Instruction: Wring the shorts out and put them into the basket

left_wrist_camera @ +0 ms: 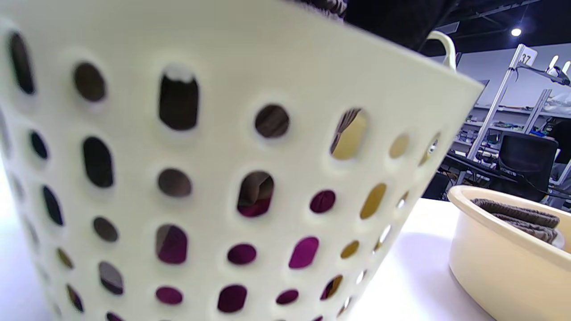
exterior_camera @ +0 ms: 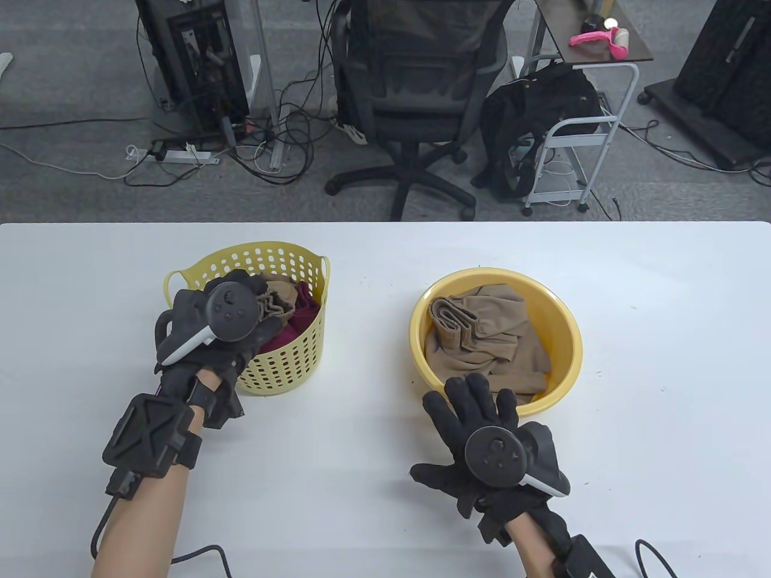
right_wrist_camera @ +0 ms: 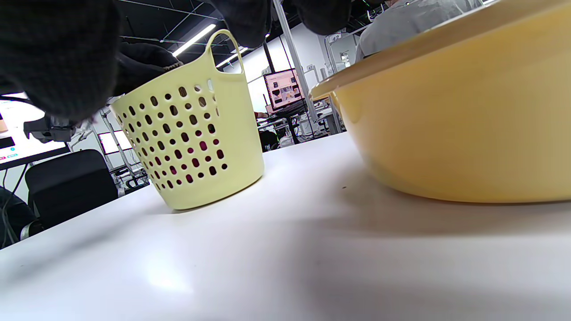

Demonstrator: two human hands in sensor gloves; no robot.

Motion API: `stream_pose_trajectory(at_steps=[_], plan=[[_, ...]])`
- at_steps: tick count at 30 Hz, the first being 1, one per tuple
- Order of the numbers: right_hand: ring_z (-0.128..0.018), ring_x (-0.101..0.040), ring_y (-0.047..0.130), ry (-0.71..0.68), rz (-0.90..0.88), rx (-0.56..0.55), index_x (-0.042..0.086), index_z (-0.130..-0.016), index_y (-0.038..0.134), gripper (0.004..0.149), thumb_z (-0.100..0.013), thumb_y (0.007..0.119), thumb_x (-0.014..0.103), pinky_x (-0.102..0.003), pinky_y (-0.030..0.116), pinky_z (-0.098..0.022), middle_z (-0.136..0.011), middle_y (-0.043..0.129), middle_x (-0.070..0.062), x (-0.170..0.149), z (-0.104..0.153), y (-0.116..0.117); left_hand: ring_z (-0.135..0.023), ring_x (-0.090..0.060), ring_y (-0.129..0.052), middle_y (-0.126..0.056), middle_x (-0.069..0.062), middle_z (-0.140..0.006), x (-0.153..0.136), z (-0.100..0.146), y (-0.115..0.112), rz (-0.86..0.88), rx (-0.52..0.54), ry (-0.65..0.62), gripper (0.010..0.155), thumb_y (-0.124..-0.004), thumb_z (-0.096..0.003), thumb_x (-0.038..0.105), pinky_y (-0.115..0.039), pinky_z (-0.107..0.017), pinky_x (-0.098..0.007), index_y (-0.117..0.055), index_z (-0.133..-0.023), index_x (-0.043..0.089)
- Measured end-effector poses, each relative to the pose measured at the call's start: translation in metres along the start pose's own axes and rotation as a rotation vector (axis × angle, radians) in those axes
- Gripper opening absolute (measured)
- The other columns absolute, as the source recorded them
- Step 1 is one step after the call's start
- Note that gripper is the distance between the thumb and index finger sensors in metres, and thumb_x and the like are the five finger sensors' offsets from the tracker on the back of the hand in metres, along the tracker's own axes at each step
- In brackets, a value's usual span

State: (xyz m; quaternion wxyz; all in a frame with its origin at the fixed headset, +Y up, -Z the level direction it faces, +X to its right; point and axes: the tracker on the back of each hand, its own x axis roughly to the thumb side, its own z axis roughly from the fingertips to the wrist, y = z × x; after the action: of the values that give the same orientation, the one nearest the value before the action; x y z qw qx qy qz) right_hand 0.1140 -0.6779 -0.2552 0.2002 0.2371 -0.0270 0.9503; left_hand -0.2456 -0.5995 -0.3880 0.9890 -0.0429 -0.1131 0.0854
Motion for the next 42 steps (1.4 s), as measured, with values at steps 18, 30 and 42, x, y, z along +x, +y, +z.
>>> stream_pose_trajectory(at_steps=[18, 30, 42], plan=[[-0.103, -0.059, 0.027, -0.006, 0.002, -0.004, 0.014, -0.113, 0.044, 0.1, -0.042, 0.082, 0.072, -0.081, 0.026, -0.063, -0.113, 0.034, -0.03, 0.0, 0.0, 0.0, -0.106, -0.063, -0.041, -0.034, -0.032, -0.119, 0.009, 0.015, 0.006, 0.075, -0.002, -0.068, 0.072, -0.074, -0.0571, 0.048, -0.034, -0.067, -0.076, -0.04, -0.111, 0.016], [-0.103, -0.059, 0.027, -0.011, 0.004, -0.006, 0.014, -0.113, 0.044, 0.1, -0.041, 0.082, 0.072, -0.081, 0.025, -0.063, -0.113, 0.034, -0.03, 0.001, 0.001, -0.001, -0.108, -0.063, -0.036, -0.031, -0.028, -0.123, 0.055, 0.068, 0.015, -0.027, 0.091, -0.255, 0.075, -0.074, -0.0567, 0.051, -0.03, -0.066, -0.077, -0.039, -0.113, 0.016], [-0.103, -0.059, 0.027, -0.015, 0.01, 0.0, 0.013, -0.113, 0.044, 0.101, -0.041, 0.083, 0.072, -0.081, 0.025, -0.063, -0.113, 0.035, -0.03, 0.002, 0.002, -0.001, -0.111, -0.062, -0.025, -0.024, -0.024, -0.126, 0.094, 0.108, -0.035, -0.097, 0.116, -0.415, 0.086, -0.074, -0.053, 0.063, -0.025, -0.066, -0.078, -0.037, -0.116, 0.018]])
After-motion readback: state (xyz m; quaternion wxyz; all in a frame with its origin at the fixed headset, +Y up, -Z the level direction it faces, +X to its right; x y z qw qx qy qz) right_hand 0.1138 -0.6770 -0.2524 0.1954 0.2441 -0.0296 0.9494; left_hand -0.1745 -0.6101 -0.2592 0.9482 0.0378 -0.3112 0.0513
